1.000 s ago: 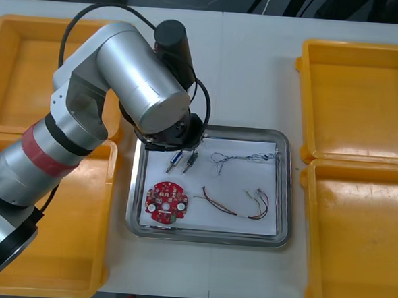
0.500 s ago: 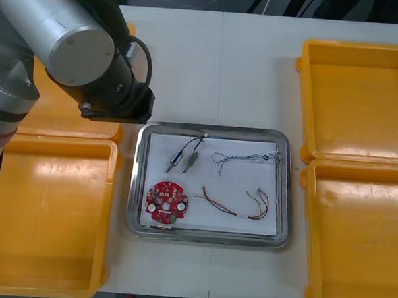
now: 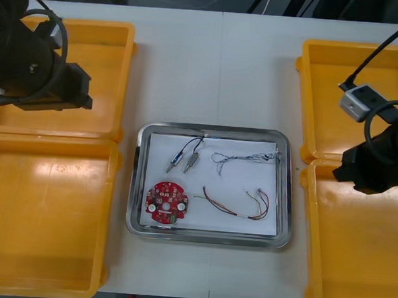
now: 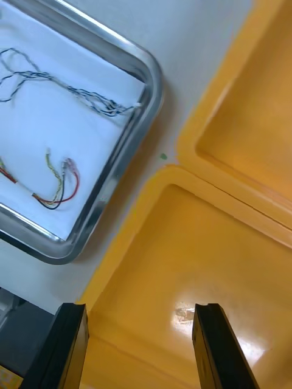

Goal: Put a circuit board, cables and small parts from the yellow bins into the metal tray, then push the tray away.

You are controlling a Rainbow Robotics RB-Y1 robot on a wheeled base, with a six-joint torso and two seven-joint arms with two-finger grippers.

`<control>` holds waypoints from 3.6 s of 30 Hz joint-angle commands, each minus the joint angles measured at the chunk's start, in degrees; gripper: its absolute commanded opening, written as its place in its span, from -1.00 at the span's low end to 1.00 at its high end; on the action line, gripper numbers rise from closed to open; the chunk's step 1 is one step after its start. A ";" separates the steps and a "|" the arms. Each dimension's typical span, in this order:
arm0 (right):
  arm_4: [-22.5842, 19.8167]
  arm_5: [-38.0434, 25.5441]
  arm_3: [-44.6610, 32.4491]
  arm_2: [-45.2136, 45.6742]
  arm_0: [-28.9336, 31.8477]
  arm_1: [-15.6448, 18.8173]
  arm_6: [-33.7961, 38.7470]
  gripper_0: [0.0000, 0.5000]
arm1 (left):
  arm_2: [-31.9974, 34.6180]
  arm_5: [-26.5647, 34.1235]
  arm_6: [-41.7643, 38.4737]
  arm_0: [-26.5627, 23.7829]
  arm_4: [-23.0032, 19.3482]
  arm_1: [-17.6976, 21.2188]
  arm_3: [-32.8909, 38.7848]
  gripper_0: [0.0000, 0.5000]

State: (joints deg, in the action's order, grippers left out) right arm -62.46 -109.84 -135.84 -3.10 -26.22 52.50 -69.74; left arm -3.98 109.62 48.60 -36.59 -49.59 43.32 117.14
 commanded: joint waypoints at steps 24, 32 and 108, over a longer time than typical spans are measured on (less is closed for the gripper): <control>17.54 -0.16 -3.73 -31.96 -15.44 -18.40 -24.47 1.00 | 19.45 0.38 16.96 23.32 -3.49 10.47 10.48 1.00; 22.99 -0.16 1.11 -40.67 -17.37 -22.88 -31.51 1.00 | 21.91 0.38 17.31 27.36 -4.63 10.91 12.94 1.00; 49.54 15.97 22.55 -63.60 -6.47 -31.58 -31.07 1.00 | 22.08 0.38 17.40 27.72 -4.90 10.91 13.29 1.00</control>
State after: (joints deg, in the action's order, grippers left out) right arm -13.54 -95.09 -112.38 -65.27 -33.42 19.66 -102.41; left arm 16.51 109.64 60.34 -9.72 -54.07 51.62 128.89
